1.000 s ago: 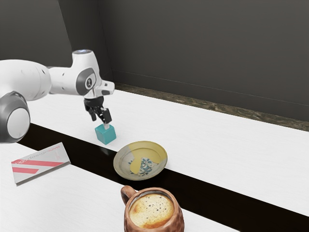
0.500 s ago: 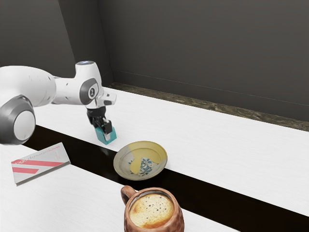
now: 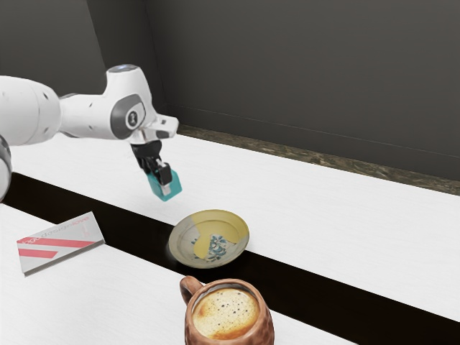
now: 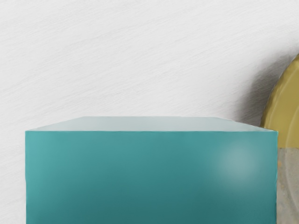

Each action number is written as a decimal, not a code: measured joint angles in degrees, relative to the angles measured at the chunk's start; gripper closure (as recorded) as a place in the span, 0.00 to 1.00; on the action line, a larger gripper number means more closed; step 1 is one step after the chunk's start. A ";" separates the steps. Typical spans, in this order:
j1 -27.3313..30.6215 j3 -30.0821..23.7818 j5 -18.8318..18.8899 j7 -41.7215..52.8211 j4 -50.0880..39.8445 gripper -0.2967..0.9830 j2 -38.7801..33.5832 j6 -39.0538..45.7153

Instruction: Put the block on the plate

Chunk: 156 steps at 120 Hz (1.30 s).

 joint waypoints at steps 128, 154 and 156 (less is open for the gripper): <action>-6.81 -6.77 -0.42 0.35 -11.90 0.29 -5.40 1.90; -6.35 -3.67 -0.45 -0.30 -6.53 0.25 -9.67 -1.31; -6.26 -3.11 -0.42 -0.46 -5.90 0.25 -9.85 -1.95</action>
